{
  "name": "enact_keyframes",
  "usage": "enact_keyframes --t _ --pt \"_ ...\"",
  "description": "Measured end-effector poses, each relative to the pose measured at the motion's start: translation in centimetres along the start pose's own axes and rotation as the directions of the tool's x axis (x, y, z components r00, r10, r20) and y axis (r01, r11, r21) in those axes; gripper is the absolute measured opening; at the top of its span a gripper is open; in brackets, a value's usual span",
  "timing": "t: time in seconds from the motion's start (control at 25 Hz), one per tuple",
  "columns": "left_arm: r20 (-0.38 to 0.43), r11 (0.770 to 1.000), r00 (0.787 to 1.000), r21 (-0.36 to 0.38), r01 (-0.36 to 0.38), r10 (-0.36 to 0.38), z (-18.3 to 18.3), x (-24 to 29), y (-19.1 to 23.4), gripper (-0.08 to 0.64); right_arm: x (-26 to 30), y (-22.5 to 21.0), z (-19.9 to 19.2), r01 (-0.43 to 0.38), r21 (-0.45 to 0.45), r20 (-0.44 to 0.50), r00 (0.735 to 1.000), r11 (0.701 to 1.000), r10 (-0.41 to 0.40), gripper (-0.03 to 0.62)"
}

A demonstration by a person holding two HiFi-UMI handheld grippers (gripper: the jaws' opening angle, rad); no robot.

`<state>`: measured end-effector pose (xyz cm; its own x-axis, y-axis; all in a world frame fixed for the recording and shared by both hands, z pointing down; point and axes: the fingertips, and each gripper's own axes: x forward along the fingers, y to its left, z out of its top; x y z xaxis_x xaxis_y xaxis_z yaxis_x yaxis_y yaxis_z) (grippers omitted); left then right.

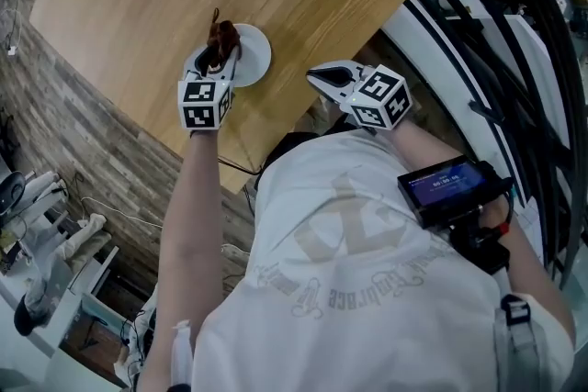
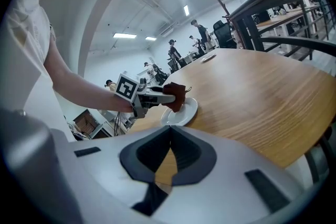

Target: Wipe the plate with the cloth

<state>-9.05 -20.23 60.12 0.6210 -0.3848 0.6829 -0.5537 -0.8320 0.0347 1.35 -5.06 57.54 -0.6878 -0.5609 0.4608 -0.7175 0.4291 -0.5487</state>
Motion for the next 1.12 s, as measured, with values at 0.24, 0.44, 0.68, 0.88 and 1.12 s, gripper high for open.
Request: enact_keyframes --t 0.24,0.44,0.68,0.88,1.12 --pt "-0.026 0.999 0.999 0.016 0.047 -0.046 -2.0 -1.3 -3.0 0.169 0.2 0.5 0.3 -0.017 -0.007 -0.002 1.000 1.000 0.017 0.014" --pt "-0.047 0.994 0.994 0.042 0.103 -0.101 -2.9 -2.5 -5.7 0.169 0.3 0.6 0.2 -0.022 -0.012 0.001 1.000 1.000 0.022 0.012" --pt "-0.031 0.991 0.991 -0.023 0.133 -0.133 -3.2 -3.1 -8.1 0.169 0.2 0.7 -0.1 -0.024 -0.009 0.006 1.000 1.000 0.024 0.014" --pt "-0.036 0.991 0.990 -0.027 0.134 -0.135 -3.1 -2.5 -8.1 0.169 0.2 0.6 0.1 -0.019 -0.003 0.014 1.000 1.000 0.019 0.014" --pt "-0.010 0.994 0.996 -0.064 0.091 -0.092 -1.4 -0.9 -5.6 0.169 -0.2 0.0 -0.2 0.005 0.019 0.012 1.000 1.000 -0.005 0.014"
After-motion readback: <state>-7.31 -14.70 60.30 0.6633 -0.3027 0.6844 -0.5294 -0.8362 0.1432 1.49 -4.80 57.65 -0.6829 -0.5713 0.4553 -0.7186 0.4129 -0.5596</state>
